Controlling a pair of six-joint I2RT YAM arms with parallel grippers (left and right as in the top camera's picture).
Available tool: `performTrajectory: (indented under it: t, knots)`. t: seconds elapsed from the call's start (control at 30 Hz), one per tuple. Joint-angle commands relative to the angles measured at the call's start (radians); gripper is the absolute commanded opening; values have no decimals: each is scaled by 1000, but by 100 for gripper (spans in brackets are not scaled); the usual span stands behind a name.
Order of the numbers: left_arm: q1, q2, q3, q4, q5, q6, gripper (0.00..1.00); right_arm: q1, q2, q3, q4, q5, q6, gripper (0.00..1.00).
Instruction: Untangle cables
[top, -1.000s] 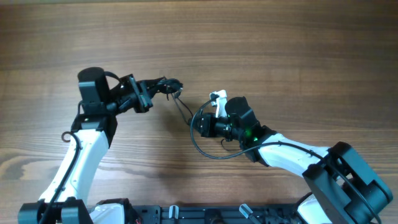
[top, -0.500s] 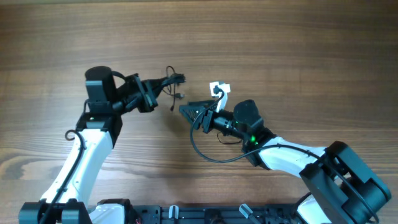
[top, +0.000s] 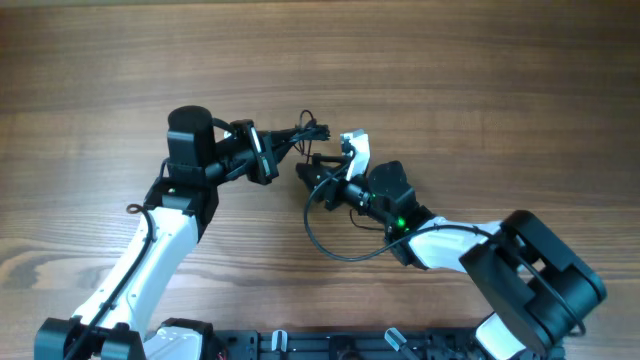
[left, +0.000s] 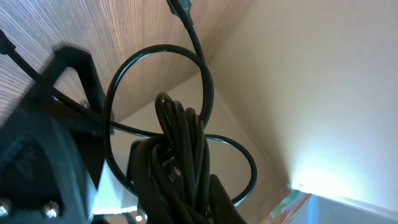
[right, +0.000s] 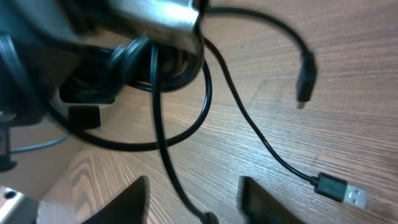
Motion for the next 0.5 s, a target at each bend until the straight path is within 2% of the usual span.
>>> performTrajectory:
  t: [0.0, 0.03, 0.13, 0.2, 0.23, 0.27, 0.3, 0.33, 0.37, 0.4, 0.43, 0.47]
  knots:
    - [-21, -15, 19, 37, 49, -131, 4, 2, 29, 2, 38, -6, -11, 12]
    - [-11, -14, 19, 54, 48, -131, 4, 2, 29, 2, 8, -26, -2, 4]
    - [47, -14, 19, 114, 48, -131, 4, 2, 29, 2, -94, -237, 105, 5]
    - [114, -14, 19, 149, 48, -131, 4, 2, 29, 2, -235, -426, 246, 5]
    - [141, -14, 19, 148, 49, -130, 4, 2, 29, 2, -290, -448, 279, 4]
    - [153, -14, 19, 148, 49, -127, 4, 2, 29, 2, -325, -441, 314, 12]
    - [164, -14, 19, 149, 50, -115, 4, 2, 29, 2, -331, -421, 330, 35]
    - [166, -14, 19, 148, 50, -80, 4, 2, 29, 2, -328, -393, 345, 79]
    - [166, -14, 19, 148, 58, 2, 4, 1, 29, 2, -325, -362, 345, 100]
    - [166, -14, 19, 147, 72, 116, 4, -4, 29, 2, -310, -346, 348, 100]
    - [165, -14, 19, 146, 89, 294, 4, -18, 29, 2, -288, -353, 348, 100]
    - [165, -14, 19, 143, 117, 543, 4, -52, 24, 2, -254, -409, 349, 100]
